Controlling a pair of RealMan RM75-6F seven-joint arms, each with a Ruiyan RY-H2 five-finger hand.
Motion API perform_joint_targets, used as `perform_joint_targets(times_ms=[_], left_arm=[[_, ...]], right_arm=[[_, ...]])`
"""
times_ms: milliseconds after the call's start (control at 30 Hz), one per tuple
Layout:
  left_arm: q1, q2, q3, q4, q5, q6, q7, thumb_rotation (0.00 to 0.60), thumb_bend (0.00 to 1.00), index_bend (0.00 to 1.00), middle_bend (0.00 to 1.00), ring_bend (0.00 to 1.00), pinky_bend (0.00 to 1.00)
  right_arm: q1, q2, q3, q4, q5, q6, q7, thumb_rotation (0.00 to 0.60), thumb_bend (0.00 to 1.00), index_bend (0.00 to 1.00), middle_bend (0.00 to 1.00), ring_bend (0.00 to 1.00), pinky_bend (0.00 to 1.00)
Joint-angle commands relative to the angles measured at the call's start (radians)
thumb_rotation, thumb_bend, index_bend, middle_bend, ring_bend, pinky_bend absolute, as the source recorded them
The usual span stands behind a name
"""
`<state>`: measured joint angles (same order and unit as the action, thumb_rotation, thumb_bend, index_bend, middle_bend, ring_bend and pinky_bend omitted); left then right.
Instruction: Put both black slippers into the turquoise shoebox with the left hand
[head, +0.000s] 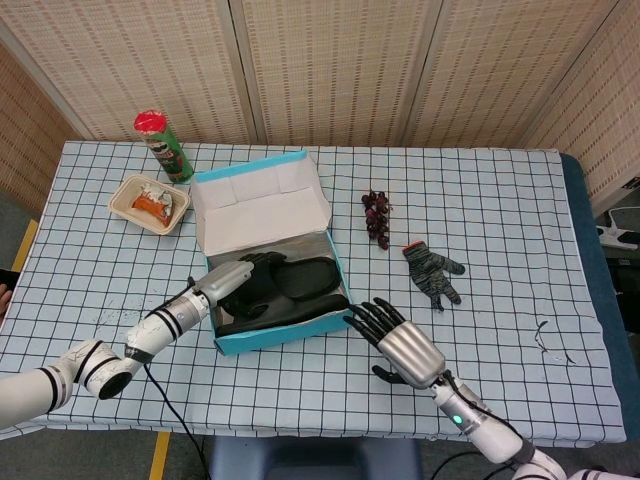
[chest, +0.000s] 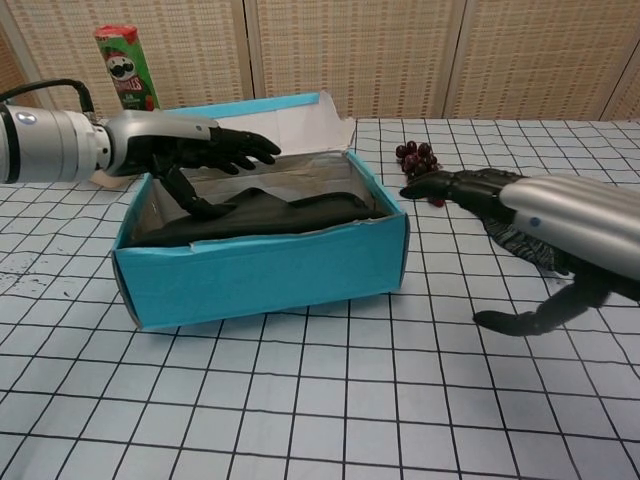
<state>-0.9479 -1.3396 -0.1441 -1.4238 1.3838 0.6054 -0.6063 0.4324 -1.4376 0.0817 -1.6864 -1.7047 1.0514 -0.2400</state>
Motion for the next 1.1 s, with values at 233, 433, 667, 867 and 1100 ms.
perform_joint_targets(times_ms=[233, 433, 667, 867, 1100], left_arm=[[0.001, 0.002, -0.008, -0.02, -0.033, -0.003, 0.034, 0.6, 0.34, 0.0, 0.0, 0.0, 0.0], [0.004, 0.004, -0.014, -0.025, -0.033, 0.0, 0.02, 0.6, 0.34, 0.0, 0.0, 0.0, 0.0], [0.019, 0.012, -0.033, -0.023, -0.001, 0.031, -0.099, 0.6, 0.34, 0.0, 0.0, 0.0, 0.0], [0.032, 0.052, -0.052, -0.029, 0.056, 0.077, -0.249, 0.6, 0.34, 0.0, 0.0, 0.0, 0.0], [0.047, 0.107, -0.054, -0.054, 0.103, 0.142, -0.325, 0.6, 0.34, 0.0, 0.0, 0.0, 0.0]], right_arm=[[0.227, -0.222, 0.142, 0.065, 0.266, -0.256, -0.25, 0.6, 0.17, 0.0, 0.0, 0.0, 0.0], [0.292, -0.261, 0.155, 0.085, 0.402, -0.292, -0.377, 0.6, 0.17, 0.0, 0.0, 0.0, 0.0], [0.343, -0.293, 0.128, 0.124, 0.547, -0.281, -0.513, 0.6, 0.17, 0.0, 0.0, 0.0, 0.0], [0.381, -0.319, 0.108, 0.157, 0.616, -0.26, -0.558, 0.6, 0.17, 0.0, 0.0, 0.0, 0.0], [0.405, -0.317, 0.094, 0.137, 0.635, -0.227, -0.553, 0.6, 0.17, 0.0, 0.0, 0.0, 0.0]])
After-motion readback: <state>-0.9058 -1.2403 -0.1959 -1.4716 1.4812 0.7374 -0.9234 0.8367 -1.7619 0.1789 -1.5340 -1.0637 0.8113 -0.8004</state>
